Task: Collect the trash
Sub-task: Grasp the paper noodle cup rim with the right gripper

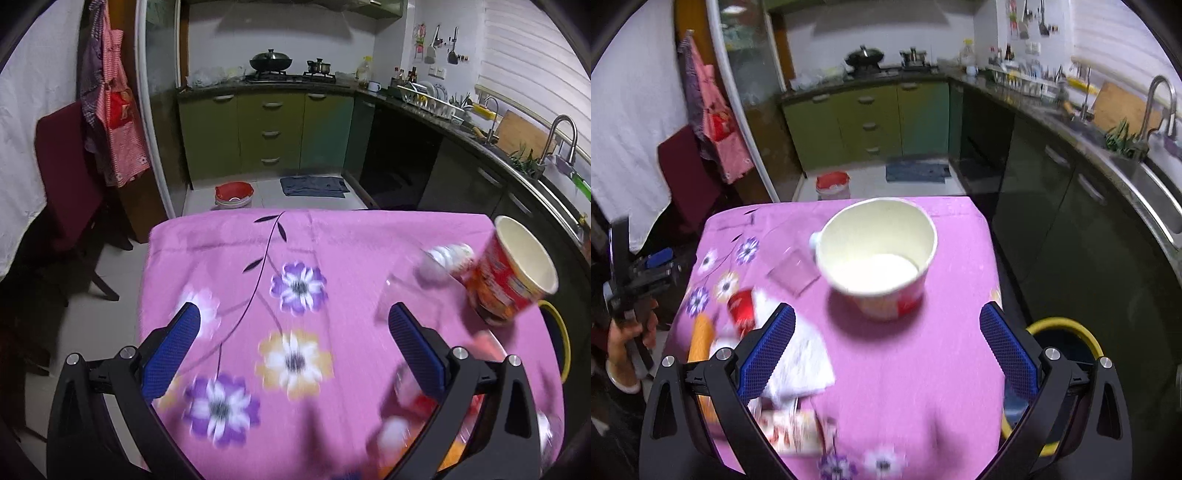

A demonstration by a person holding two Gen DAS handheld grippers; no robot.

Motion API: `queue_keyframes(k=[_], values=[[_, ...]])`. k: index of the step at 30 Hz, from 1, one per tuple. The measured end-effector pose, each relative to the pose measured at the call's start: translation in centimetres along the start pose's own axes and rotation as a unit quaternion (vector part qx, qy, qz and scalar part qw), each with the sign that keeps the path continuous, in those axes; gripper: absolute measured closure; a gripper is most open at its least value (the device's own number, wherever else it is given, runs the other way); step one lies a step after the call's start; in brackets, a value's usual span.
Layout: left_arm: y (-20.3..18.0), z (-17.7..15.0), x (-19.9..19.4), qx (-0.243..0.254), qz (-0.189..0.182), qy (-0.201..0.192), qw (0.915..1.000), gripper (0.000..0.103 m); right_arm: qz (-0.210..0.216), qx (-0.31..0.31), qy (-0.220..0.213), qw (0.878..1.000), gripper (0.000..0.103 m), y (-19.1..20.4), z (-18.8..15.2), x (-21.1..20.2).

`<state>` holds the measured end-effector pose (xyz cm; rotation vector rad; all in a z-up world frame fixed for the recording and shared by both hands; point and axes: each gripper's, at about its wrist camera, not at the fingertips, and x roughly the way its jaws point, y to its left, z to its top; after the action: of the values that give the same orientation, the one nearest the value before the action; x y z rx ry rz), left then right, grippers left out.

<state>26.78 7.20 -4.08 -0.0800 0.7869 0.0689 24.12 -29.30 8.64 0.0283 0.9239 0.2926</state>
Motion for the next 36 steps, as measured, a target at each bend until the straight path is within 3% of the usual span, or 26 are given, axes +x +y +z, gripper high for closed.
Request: queue_keyframes(k=[2, 4, 8, 17, 22, 28, 32, 36], values=[[0.2, 0.5, 2.2, -0.001, 0.001, 0.007, 1.0000, 0.006, -0.005, 0.011, 0.039, 0.999, 0.010, -0.9, 2.9, 3.2], [0.5, 0.5, 3.4, -0.005, 0.000, 0.011, 0.9999, 0.006, -0.028, 0.016, 0.081, 0.996, 0.025, -1.7, 5.1, 6.4], [0.6, -0.2, 4.7, -0.005, -0.017, 0.019, 0.9997, 0.006, -0.050, 0.029, 0.152, 0.987, 0.044, -3.9, 7.4, 11.4], [-0.3, -1.5, 6.0, 0.012, -0.033, 0.046, 0.9983, 0.006, -0.039, 0.049, 0.240, 0.969, 0.074, -4.6, 6.3, 17.1], [-0.6, -1.9, 6.0, 0.018, -0.036, 0.050, 0.9979, 0.006, -0.034, 0.065, 0.258, 0.963, 0.096, -5.0, 5.8, 18.0], [-0.6, -1.9, 5.6, 0.014, -0.038, 0.044, 0.9982, 0.006, -0.028, 0.082, 0.249, 0.965, 0.099, -6.9, 5.6, 16.8], [-0.6, -2.0, 5.7, 0.015, -0.035, 0.045, 0.9982, 0.006, -0.019, 0.109, 0.215, 0.970, 0.099, -9.8, 5.5, 12.2], [-0.7, -2.0, 5.5, 0.015, -0.038, 0.046, 0.9981, 0.006, -0.051, 0.161, 0.178, 0.969, 0.099, -16.2, 3.8, 6.3]])
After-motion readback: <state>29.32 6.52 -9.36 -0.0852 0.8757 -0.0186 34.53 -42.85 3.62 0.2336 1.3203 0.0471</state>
